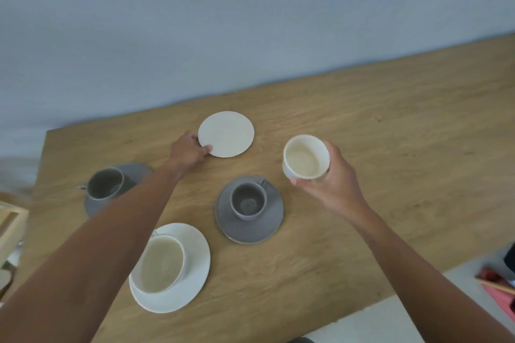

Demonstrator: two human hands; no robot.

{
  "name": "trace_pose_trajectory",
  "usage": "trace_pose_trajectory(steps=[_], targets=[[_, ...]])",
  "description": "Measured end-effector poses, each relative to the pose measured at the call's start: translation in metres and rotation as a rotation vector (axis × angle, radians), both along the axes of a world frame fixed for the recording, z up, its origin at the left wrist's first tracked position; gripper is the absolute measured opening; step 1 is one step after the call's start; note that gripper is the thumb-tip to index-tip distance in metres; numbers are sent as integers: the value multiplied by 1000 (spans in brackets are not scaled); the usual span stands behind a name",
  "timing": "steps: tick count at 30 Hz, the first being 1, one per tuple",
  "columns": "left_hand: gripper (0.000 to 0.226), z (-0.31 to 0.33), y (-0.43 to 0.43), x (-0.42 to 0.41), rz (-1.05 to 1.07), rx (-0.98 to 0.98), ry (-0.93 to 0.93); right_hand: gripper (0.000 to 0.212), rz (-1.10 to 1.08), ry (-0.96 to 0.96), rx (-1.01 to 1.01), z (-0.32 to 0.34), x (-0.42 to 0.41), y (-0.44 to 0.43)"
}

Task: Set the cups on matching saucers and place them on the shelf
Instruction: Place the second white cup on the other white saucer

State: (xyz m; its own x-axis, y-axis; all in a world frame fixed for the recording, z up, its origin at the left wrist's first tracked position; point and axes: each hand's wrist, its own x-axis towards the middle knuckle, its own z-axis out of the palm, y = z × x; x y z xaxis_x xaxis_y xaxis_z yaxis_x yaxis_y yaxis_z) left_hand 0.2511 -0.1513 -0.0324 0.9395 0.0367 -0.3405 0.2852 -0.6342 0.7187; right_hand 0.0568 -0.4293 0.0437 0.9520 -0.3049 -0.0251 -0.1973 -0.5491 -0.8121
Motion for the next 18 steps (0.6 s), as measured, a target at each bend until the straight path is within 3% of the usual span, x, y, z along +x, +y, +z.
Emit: trace_pose_trajectory(steps=[10,18], targets=[[49,-7,3,7,35,46,10,78,287,4,2,-11,167,52],[42,-4,-7,-2,50,-17,-14,79,400,55,-54,-40,195,72]])
